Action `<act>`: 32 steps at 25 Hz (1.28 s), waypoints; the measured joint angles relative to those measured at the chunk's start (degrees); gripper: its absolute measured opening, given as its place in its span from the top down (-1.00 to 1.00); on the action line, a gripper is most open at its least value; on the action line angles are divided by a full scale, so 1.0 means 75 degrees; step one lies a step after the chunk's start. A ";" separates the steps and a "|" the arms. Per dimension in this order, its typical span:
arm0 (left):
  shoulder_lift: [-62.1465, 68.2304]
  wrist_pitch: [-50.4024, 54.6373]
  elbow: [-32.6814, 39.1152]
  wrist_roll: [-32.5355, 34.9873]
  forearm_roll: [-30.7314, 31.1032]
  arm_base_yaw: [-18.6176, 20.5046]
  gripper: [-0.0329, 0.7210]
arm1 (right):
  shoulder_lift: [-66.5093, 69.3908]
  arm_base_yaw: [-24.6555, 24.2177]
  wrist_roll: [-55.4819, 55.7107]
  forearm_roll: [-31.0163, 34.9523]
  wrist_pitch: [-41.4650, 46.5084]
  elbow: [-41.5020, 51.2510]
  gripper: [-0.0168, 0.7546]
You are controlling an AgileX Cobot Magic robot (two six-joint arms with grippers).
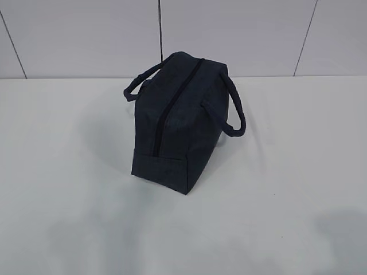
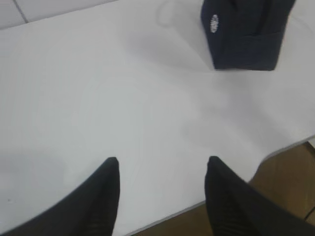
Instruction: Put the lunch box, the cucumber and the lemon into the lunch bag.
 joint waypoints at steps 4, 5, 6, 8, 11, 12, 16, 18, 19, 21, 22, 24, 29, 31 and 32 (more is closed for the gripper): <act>0.0000 0.0000 0.0013 0.0000 0.0000 0.1020 -0.13 | 0.0000 -0.0381 0.0000 0.0000 0.0000 0.0000 0.31; 0.0000 0.0000 0.0009 0.0000 0.0000 0.1301 -0.13 | 0.0000 -0.0487 0.0000 0.0000 0.0000 0.0000 0.31; 0.0000 0.0000 0.0009 0.0000 0.0000 0.1581 -0.13 | 0.0000 -0.0547 0.0000 0.0000 0.0000 0.0000 0.31; 0.0000 0.0000 0.0009 0.0000 0.0000 0.2064 -0.12 | 0.0000 -0.0593 0.0000 0.0000 0.0000 0.0000 0.31; 0.0000 0.0000 0.0009 0.0000 0.0000 0.2668 -0.10 | 0.0000 -0.0612 0.0000 0.0000 0.0000 0.0000 0.31; 0.0000 0.0000 0.0009 0.0000 0.0000 0.2821 -0.10 | 0.0000 -0.0612 0.0000 0.0000 0.0000 0.0000 0.31; 0.0000 0.0000 0.0009 0.0000 0.0000 0.2970 -0.03 | 0.0000 -0.0615 0.0000 0.0000 0.0000 0.0000 0.31; 0.0000 0.0000 0.0009 0.0000 0.0000 0.2970 0.01 | 0.0000 -0.0615 0.0015 0.0000 0.0000 0.0000 0.31; 0.0000 0.0000 0.0009 0.0000 0.0000 0.2970 0.03 | 0.0000 -0.0615 0.0015 0.0000 0.0000 0.0000 0.31; 0.0000 0.0000 0.0009 0.0000 0.0000 0.2970 0.05 | 0.0000 -0.0615 0.0015 0.0000 0.0000 0.0000 0.31; 0.0000 0.0000 0.0009 0.0000 0.0000 0.2970 0.05 | 0.0000 -0.0615 0.0015 0.0000 0.0000 0.0000 0.31; 0.0000 0.0000 0.0009 0.0000 0.0000 0.2970 0.06 | 0.0000 -0.0615 0.0015 0.0000 0.0000 0.0000 0.31; 0.0000 0.0000 0.0009 -0.0011 0.0000 0.2970 0.08 | 0.0000 -0.0615 0.0015 0.0000 0.0000 0.0000 0.31; 0.0000 0.0000 0.0009 -0.0011 0.0000 0.2970 0.10 | 0.0000 -0.0615 0.0015 0.0000 0.0000 0.0000 0.31; 0.0000 0.0000 0.0009 -0.0011 0.0000 0.2970 0.11 | 0.0000 -0.0615 0.0015 0.0000 0.0000 0.0000 0.31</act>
